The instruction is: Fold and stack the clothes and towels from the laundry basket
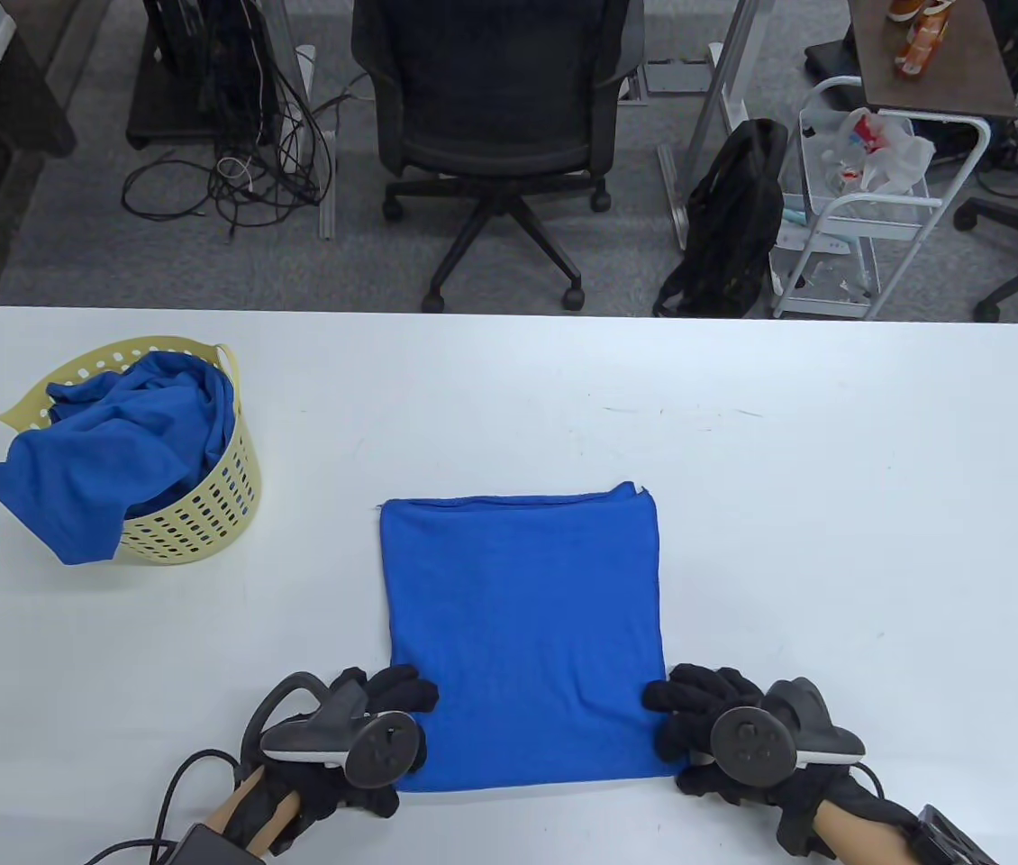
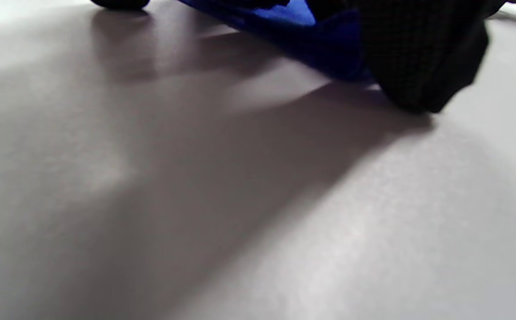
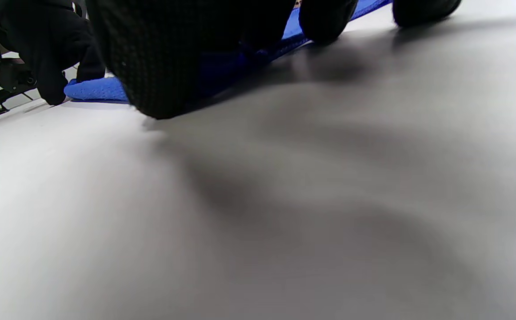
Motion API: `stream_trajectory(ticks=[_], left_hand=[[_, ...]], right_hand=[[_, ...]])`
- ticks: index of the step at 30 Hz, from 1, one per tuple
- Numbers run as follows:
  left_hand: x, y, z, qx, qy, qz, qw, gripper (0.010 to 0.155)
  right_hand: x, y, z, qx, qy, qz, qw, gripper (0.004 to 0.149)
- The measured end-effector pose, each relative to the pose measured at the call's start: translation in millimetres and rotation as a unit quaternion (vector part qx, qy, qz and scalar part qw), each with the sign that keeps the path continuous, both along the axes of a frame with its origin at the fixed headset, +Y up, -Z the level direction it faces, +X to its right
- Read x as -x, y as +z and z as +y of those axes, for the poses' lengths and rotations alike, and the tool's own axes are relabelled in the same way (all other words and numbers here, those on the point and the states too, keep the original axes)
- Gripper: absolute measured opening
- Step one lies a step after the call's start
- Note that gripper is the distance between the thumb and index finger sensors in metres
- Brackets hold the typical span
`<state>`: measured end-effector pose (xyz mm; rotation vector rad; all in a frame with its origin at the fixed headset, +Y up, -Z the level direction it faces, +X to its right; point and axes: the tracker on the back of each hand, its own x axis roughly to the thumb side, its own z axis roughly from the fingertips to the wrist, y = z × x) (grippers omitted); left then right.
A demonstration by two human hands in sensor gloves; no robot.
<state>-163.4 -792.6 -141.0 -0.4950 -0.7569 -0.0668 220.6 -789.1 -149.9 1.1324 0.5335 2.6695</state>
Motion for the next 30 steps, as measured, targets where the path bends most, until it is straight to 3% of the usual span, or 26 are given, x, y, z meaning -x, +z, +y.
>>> stream_trajectory(ticks=[2, 6, 11, 19, 30], left_hand=[[2, -1, 0, -0.006, 0.014, 0.008, 1.000, 0.048], [6, -3, -2, -0.001, 0.028, 0.010, 1.000, 0.044], [13, -7, -2, 0.043, 0.052, 0.030, 0.997, 0.042], [15, -9, -2, 0.054, 0.051, 0.030, 0.997, 0.041], [20, -11, 0, 0.081, 0.078, 0.039, 0.993, 0.041]], right_hand=[[0, 0, 0, -0.002, -0.002, -0.003, 1.000, 0.042], [-1, 1, 0, -0.005, -0.006, -0.004, 1.000, 0.039], [-4, 3, 3, -0.005, 0.031, 0.020, 0.999, 0.052], [0, 7, 7, -0.056, 0.063, 0.040, 0.996, 0.039], [-8, 0, 9, 0.006, 0.012, 0.014, 1.000, 0.038]])
